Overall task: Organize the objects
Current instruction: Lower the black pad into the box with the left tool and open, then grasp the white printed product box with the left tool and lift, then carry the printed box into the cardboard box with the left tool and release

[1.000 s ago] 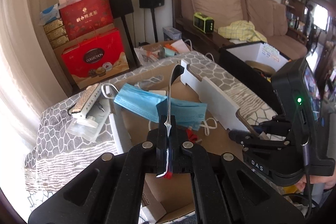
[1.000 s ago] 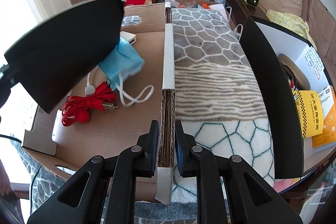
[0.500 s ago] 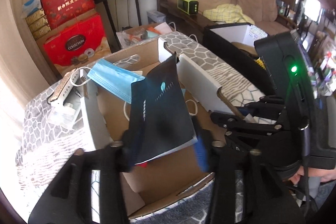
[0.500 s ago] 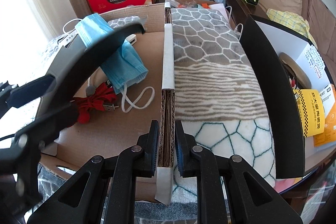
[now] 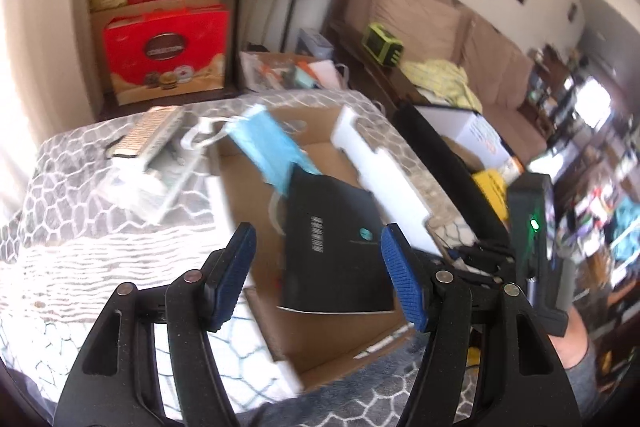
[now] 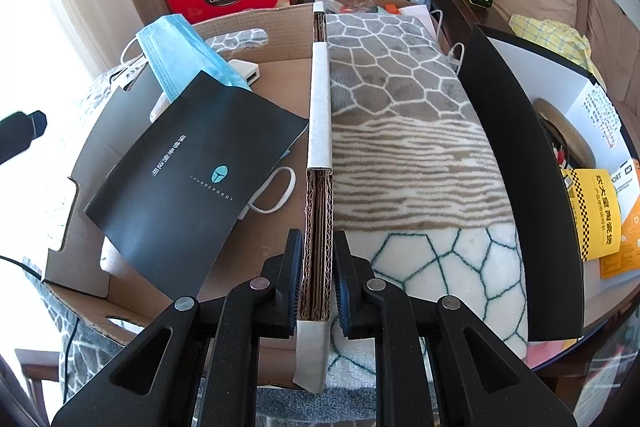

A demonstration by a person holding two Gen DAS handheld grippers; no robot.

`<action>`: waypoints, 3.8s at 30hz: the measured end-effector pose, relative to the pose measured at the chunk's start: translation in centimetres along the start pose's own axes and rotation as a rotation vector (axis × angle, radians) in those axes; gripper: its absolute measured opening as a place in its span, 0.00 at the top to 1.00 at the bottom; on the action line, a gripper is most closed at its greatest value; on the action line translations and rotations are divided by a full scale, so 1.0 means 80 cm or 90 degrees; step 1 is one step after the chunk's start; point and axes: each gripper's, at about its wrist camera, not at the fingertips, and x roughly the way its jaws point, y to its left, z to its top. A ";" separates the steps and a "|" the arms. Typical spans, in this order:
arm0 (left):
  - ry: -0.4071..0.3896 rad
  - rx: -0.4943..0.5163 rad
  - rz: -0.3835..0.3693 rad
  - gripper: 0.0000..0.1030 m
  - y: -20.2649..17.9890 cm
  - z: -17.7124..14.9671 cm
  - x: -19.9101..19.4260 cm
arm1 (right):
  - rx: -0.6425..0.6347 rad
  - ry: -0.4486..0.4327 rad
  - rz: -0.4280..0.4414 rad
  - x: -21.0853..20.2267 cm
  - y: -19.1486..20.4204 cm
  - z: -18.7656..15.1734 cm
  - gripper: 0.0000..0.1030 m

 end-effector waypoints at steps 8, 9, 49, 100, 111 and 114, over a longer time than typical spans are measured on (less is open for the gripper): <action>-0.036 -0.095 0.046 0.40 0.079 0.020 -0.018 | -0.002 0.001 -0.002 0.001 0.001 0.001 0.85; -0.037 -0.107 0.047 0.40 0.091 0.023 -0.019 | -0.002 0.001 -0.002 0.001 0.001 0.001 0.85; 0.020 -0.095 0.204 0.40 0.204 0.079 0.158 | -0.028 0.015 -0.011 0.005 0.004 0.003 0.85; 0.002 0.049 0.145 0.56 -0.007 0.050 0.088 | -0.013 0.007 0.000 0.000 0.000 0.002 0.85; 0.104 0.046 0.193 0.54 -0.009 0.049 0.151 | -0.011 0.008 0.003 0.000 0.001 0.001 0.85; 0.118 0.063 0.199 0.49 -0.014 0.049 0.154 | -0.011 0.007 0.002 -0.001 0.000 0.001 0.85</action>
